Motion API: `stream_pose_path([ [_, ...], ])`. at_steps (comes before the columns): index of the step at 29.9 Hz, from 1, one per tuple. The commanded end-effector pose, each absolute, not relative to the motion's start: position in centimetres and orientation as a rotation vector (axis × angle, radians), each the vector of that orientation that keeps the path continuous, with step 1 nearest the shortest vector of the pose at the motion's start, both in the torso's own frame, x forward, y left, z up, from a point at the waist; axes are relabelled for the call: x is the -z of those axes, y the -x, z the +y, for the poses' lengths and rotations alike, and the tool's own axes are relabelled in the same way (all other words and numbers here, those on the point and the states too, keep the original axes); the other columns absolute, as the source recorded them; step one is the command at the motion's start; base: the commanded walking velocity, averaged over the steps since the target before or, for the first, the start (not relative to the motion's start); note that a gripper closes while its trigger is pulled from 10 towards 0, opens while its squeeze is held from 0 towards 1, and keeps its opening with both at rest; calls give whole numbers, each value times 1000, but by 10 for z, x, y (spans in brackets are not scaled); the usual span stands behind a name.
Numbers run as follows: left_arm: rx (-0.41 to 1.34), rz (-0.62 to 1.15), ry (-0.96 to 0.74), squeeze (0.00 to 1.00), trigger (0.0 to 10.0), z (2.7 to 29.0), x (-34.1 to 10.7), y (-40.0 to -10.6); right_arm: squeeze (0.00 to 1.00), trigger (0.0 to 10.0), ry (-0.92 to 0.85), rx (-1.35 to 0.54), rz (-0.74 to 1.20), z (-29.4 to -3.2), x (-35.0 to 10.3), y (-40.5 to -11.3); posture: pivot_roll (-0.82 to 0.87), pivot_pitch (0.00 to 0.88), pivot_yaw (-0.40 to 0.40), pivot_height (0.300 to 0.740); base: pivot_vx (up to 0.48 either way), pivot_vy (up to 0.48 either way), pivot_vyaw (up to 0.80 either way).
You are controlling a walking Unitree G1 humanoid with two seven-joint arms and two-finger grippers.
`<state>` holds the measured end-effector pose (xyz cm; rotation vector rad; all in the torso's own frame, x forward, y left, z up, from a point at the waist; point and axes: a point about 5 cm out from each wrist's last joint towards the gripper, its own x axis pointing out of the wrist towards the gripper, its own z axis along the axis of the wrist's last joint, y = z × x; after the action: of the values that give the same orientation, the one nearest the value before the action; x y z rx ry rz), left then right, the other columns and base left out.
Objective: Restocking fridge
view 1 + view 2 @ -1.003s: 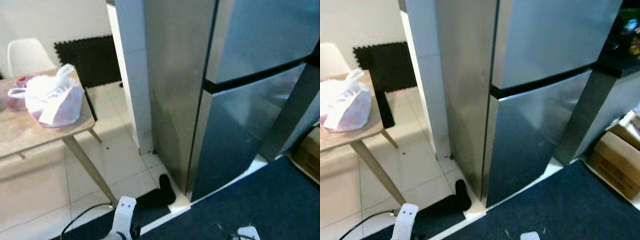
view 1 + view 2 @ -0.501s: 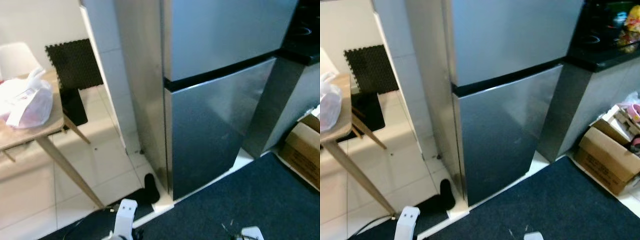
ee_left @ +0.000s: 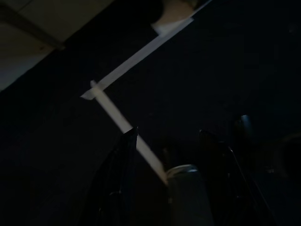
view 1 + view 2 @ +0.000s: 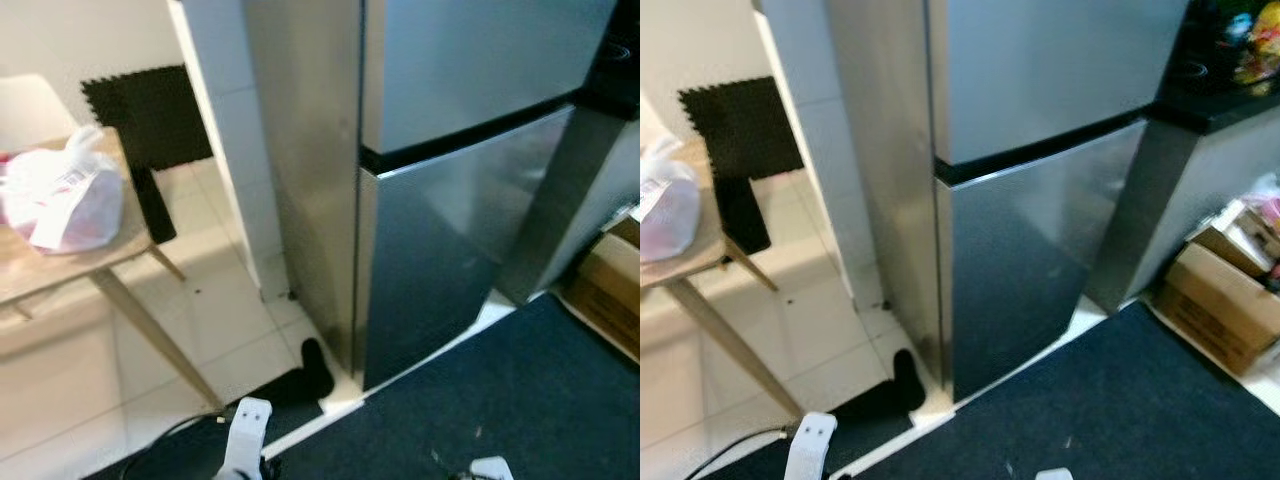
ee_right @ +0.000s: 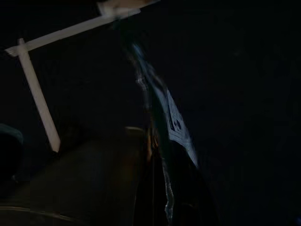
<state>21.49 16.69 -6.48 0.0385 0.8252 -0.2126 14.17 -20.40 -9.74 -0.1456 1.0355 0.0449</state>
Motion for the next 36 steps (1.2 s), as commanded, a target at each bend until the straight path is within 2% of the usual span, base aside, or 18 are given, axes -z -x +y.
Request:
stream_pose_path([
  [1, 214, 829, -57, 0, 10000, 170, 66, -213, 0, 10000, 158, -42, 1035, -205, 97, -141, -89, 37, 45, 740, 0, 0, 0],
  [12, 240, 796, -104, 0, 10000, 167, 63, -216, 0, 10000, 126, -13, 1044, -212, 98, -137, -91, 39, 56, 740, 0, 0, 0],
  [20, 226, 718, -121, 0, 10000, 165, 55, -228, 0, 10000, 127, 2, 1032, -206, 96, -146, -90, 41, 61, 740, 0, 0, 0],
  [33, 242, 703, -145, 0, 10000, 163, 52, -232, 0, 10000, 114, 13, 1029, -205, 95, -148, -90, 44, 58, 740, 0, 0, -750],
  [36, 239, 686, -145, 0, 10000, 163, 51, -232, 0, 10000, 116, 19, 1031, -213, 95, -146, -89, 45, 59, 740, 0, 0, -800],
])
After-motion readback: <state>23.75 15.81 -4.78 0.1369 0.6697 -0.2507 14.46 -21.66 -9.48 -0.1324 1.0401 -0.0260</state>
